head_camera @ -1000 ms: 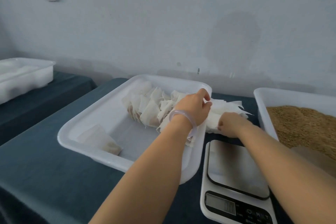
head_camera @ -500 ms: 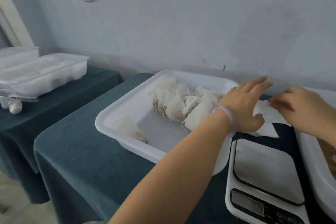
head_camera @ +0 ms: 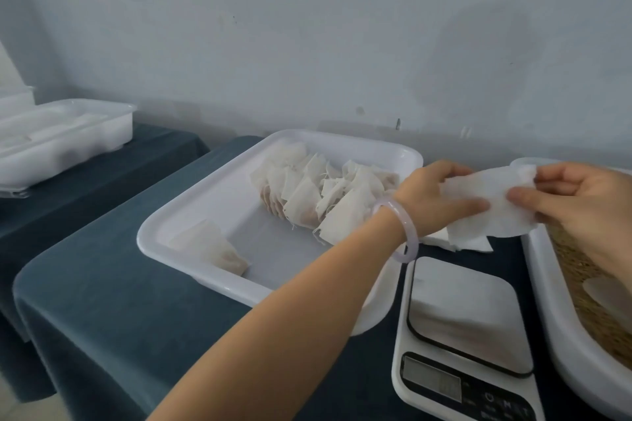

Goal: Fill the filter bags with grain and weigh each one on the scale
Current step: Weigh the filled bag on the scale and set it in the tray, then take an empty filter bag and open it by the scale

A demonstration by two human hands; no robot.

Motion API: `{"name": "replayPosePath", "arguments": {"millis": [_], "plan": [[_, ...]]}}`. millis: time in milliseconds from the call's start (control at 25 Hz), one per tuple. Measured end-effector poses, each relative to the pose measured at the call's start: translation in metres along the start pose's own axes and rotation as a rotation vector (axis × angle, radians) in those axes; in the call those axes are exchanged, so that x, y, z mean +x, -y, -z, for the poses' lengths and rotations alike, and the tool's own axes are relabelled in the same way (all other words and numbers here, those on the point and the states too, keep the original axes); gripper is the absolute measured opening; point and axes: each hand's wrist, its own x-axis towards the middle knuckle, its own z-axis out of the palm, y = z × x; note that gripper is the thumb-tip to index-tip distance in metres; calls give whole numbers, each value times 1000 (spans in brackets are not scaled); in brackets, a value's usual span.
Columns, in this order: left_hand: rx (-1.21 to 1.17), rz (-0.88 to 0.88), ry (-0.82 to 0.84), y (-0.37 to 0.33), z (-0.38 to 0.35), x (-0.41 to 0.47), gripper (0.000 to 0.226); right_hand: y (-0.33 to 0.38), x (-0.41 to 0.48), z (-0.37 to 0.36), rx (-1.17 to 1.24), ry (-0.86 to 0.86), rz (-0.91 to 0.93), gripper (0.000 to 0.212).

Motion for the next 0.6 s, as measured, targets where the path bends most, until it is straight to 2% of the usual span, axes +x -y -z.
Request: {"name": "replayPosePath", "arguments": {"millis": [80, 160, 240, 320, 400, 480, 600], "plan": [[-11, 41, 8, 5, 0, 2, 49, 2, -1, -4, 82, 37, -46, 56], [-122, 82, 18, 6, 0, 3, 40, 6, -3, -8, 147, 60, -84, 33], [-233, 142, 25, 5, -1, 3, 30, 9, -6, -10, 157, 35, -102, 19], [-218, 184, 23, 6, -2, 4, 29, 9, -6, -10, 146, -9, -96, 13], [-114, 163, 13, 8, -3, 4, 17, 10, -8, -9, 103, -39, -70, 12], [-87, 139, -8, 9, -2, 4, 23, 11, -9, -9, 78, -43, -64, 11], [-125, 133, -15, 9, -3, 5, 27, 13, -11, -8, 119, -53, -69, 20]]}}
